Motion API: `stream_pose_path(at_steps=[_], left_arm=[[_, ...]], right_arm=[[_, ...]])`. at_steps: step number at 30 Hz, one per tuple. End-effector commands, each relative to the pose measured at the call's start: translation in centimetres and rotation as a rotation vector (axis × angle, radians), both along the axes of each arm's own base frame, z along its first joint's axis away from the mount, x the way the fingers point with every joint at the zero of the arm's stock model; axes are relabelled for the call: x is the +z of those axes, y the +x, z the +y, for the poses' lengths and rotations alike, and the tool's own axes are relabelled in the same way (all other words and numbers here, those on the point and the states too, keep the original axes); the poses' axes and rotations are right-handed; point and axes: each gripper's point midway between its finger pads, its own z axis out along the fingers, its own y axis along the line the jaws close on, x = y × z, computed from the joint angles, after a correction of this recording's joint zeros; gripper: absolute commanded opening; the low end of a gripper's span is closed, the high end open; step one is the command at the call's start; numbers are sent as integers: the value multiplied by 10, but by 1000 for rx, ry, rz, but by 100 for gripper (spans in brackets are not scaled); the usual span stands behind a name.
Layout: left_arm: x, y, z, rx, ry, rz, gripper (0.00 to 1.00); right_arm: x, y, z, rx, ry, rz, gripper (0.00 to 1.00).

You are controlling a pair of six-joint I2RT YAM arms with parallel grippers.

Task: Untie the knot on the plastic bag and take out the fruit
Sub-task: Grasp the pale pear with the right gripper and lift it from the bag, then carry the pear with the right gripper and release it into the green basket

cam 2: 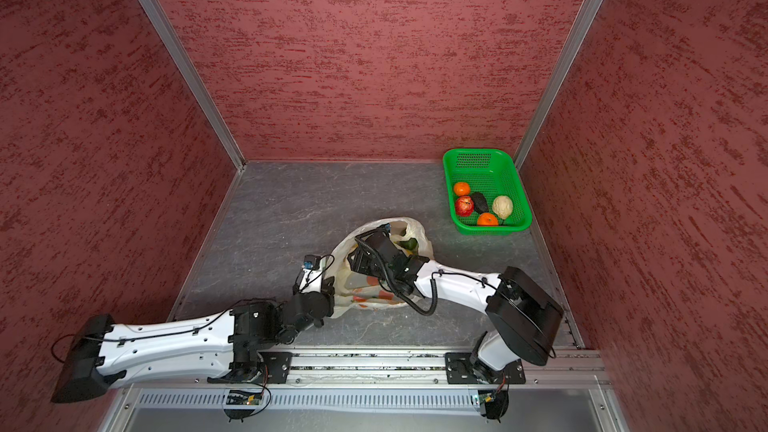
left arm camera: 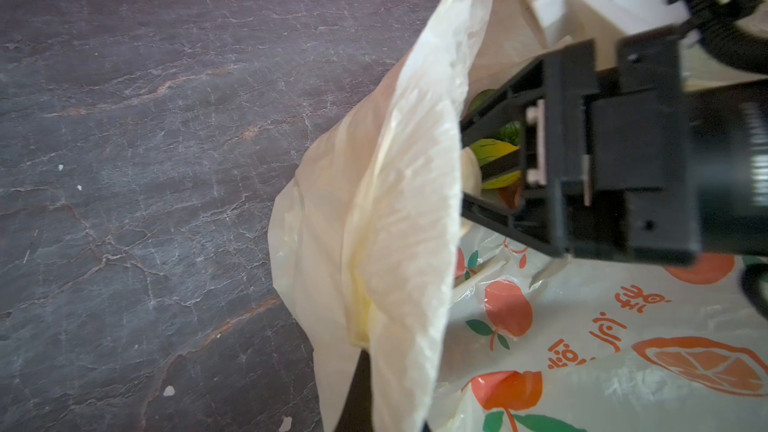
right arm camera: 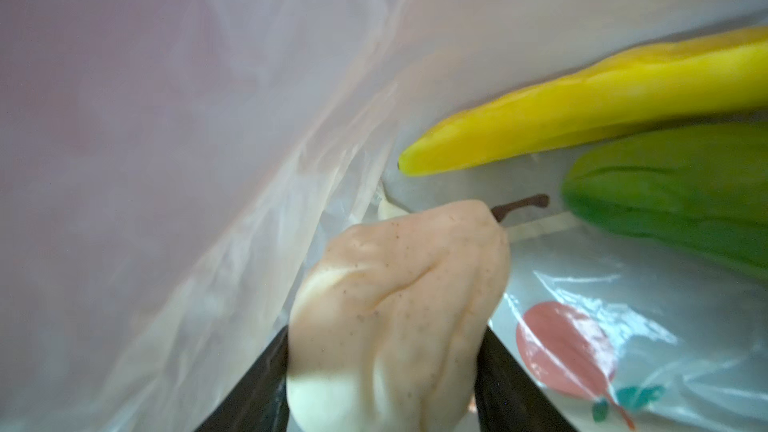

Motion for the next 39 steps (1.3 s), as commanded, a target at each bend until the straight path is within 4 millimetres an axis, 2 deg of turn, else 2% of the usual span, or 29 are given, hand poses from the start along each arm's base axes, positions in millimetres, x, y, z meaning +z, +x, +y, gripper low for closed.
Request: stream_pose_path(at_steps=[1,9,16,22,26,29,32,35,39], left_arm=[[16,6,-4,15,-29,-37,0],[21,8,-3,24,-24,-53,0],[21,9,-4,21,-18,-57,0],[21,9,-4,22,-20,-59,0],[20,9,-4,22,-22,-59,0],[20,9,-3,24,-22,-60,0],[20,9,-4,22,-23,-60,0],[21,9,-3,25,-26,-62,0],[21,8,-4,19,-29,-60,0]], right_arm=[[13,-20,-8,59,-48,6,55],[64,-36,-18,91,-25,-20,55],[111,-41,-25,84,23,-51,54],[156,-34,-38,38,26,-113,55],[182,-19,-56,-15,50,-151,55],[197,0,-80,-71,64,-178,55],[205,23,-115,-147,63,-199,55],[208,46,-159,-240,30,-235,55],[202,77,-218,-372,-26,-271,56]])
